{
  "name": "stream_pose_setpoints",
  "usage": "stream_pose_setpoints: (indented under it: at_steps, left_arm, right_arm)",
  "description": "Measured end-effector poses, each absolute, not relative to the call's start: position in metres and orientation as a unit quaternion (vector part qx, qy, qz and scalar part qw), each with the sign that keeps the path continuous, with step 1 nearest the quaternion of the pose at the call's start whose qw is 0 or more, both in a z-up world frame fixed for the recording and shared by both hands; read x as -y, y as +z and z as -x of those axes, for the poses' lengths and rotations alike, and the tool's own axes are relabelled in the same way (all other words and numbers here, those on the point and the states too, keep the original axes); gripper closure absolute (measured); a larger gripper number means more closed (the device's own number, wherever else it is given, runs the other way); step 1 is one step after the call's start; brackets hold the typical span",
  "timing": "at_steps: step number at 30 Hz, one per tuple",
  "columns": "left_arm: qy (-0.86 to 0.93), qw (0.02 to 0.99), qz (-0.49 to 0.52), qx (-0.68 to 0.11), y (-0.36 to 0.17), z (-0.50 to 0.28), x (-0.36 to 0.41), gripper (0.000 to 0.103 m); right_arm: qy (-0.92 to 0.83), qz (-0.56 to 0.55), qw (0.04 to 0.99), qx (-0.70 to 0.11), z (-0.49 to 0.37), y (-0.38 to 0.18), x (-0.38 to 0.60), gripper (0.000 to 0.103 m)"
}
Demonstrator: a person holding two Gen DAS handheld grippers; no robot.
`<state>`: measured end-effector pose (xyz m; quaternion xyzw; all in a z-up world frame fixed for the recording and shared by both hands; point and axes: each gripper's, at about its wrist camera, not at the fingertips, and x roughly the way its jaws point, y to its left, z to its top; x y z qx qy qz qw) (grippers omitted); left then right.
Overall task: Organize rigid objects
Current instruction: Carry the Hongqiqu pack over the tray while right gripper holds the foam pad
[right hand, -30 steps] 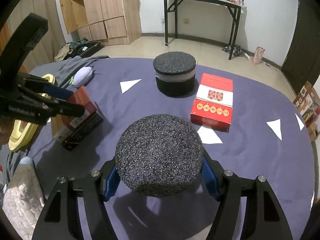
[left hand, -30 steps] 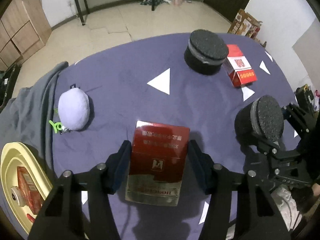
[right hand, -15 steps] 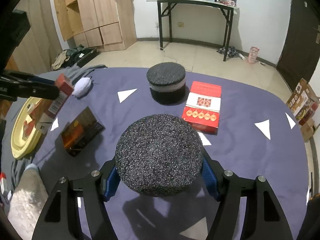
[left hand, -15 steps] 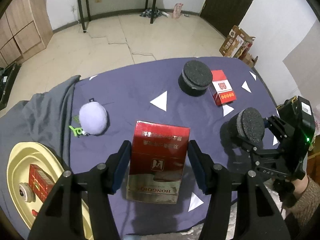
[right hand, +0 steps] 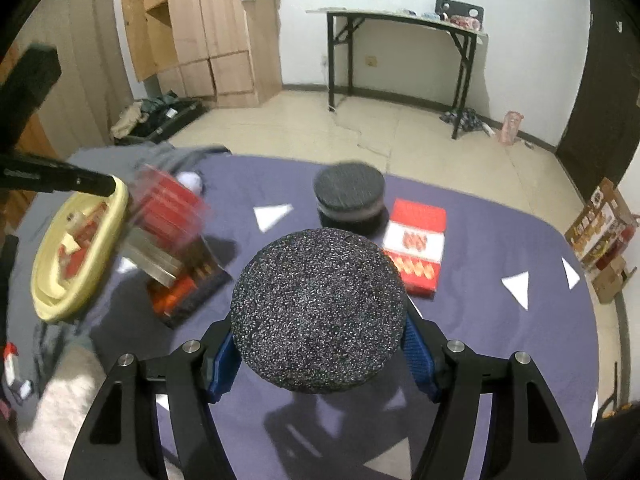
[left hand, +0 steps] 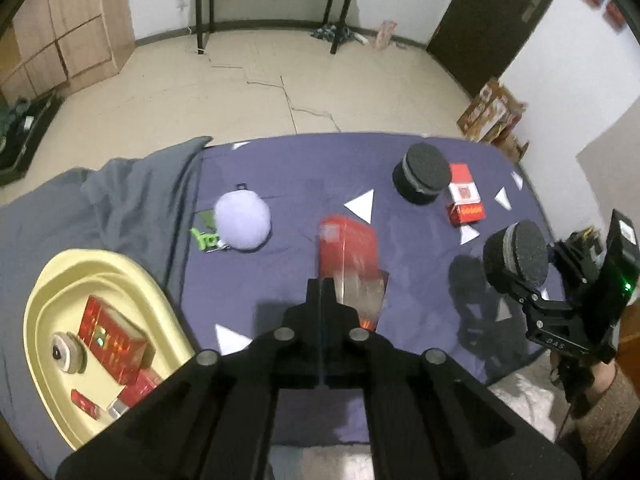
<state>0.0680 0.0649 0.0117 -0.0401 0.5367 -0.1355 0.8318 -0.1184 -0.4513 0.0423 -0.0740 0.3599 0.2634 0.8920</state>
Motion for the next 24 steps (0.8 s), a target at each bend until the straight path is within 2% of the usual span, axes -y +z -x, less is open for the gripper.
stream_pose_setpoints:
  at_steps: [7,10,11,12,13,14,15,16,18,21,24]
  left_arm:
    - [-0.133,0.831,0.069,-0.536,0.003,-0.051,-0.096,0.102]
    - [-0.131,0.823,0.063,-0.549,-0.016,-0.054,-0.085,0.099]
    - [-0.133,0.82,0.059,-0.554,-0.022,-0.056,-0.078,0.088]
    - [-0.139,0.816,0.06,-0.558,-0.027,-0.056,-0.073,0.064]
    - [-0.15,0.807,0.061,-0.568,-0.037,-0.058,-0.063,0.05]
    - [-0.151,0.804,0.058,-0.572,-0.043,-0.059,-0.054,0.029]
    - [-0.149,0.807,0.054,-0.568,-0.046,-0.06,-0.047,0.023]
    - [-0.148,0.813,0.049,-0.561,-0.047,-0.061,-0.041,0.021]
    - [-0.139,0.822,0.051,-0.55,-0.046,-0.071,-0.026,0.012]
    - [-0.124,0.818,0.069,-0.558,-0.044,-0.095,-0.01,0.003]
    - [-0.083,0.822,0.02,-0.562,-0.05,-0.118,0.013,0.0]
  right_arm:
    - [0.277,0.072,0.894,-0.345,0.13,0.067,0.433,0.035]
    - [0.273,0.088,0.892,-0.349,0.127,0.06,0.432,0.035]
    - [0.272,0.088,0.891,-0.352,0.125,0.057,0.432,0.035]
    - [0.27,0.086,0.89,-0.357,0.122,0.052,0.433,0.035]
    - [0.269,0.085,0.889,-0.361,0.12,0.046,0.434,0.035]
    - [0.268,0.084,0.887,-0.366,0.117,0.04,0.435,0.035]
    - [0.266,0.085,0.885,-0.372,0.115,0.033,0.437,0.035]
    - [0.263,0.087,0.884,-0.377,0.112,0.026,0.438,0.035]
    - [0.26,0.087,0.882,-0.384,0.108,0.015,0.442,0.035]
    - [0.256,0.078,0.881,-0.39,0.099,0.004,0.45,0.035]
    - [0.255,0.068,0.881,-0.393,0.09,-0.004,0.455,0.035]
